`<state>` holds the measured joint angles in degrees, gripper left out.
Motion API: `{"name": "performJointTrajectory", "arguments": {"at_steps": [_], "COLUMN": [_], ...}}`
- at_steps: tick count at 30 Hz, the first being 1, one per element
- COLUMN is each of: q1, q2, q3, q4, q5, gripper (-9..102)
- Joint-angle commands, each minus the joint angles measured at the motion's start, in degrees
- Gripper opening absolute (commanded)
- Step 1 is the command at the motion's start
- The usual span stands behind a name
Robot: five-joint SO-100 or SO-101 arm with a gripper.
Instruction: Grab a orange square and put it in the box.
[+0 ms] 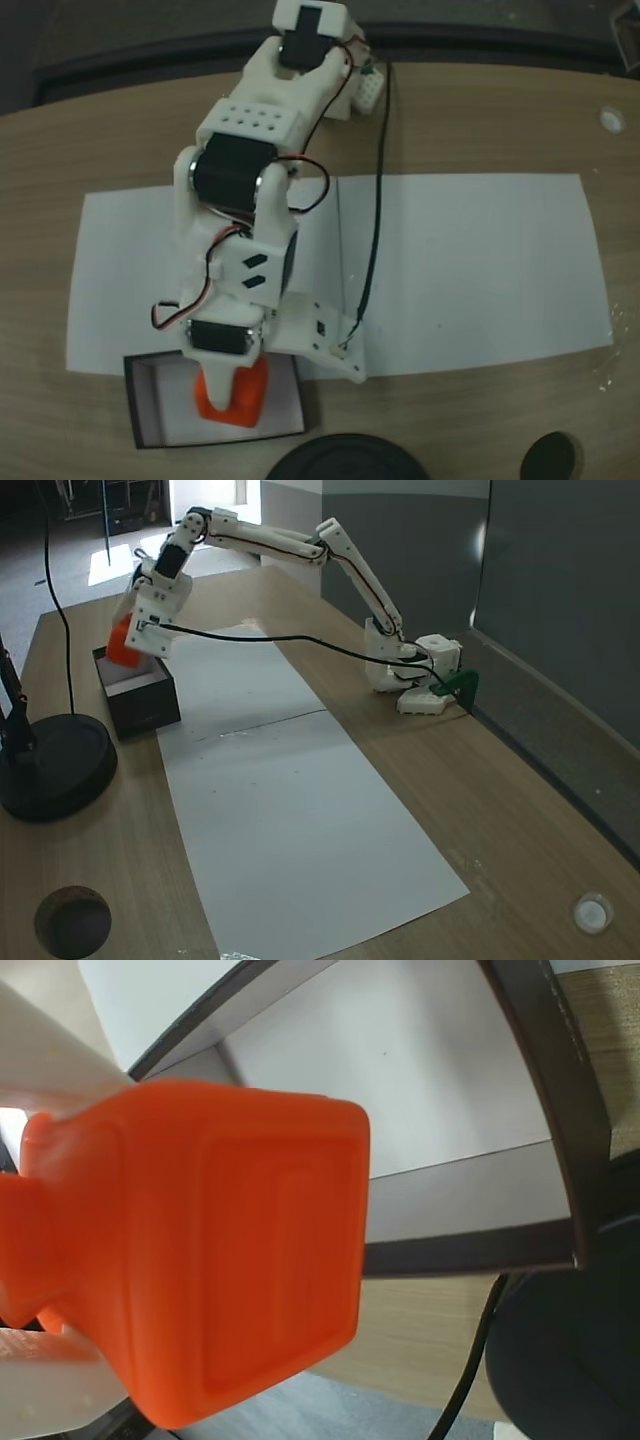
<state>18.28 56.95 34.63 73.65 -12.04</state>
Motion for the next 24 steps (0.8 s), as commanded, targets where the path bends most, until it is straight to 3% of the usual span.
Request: {"name": "performJointTrajectory", "arguments": {"at_steps": [1, 8, 16, 24], "q1": [0.26, 0.09, 0.00, -0.09], "q2": [0.70, -0.97, -0.09, 0.00], "q3": [-5.19, -4.75, -5.19, -13.01], "q4": [-1.23, 0.00, 5.19, 13.97], "q5": [0.26, 0.09, 0.53, 0.62], "gripper": [4, 5, 30, 30]}}
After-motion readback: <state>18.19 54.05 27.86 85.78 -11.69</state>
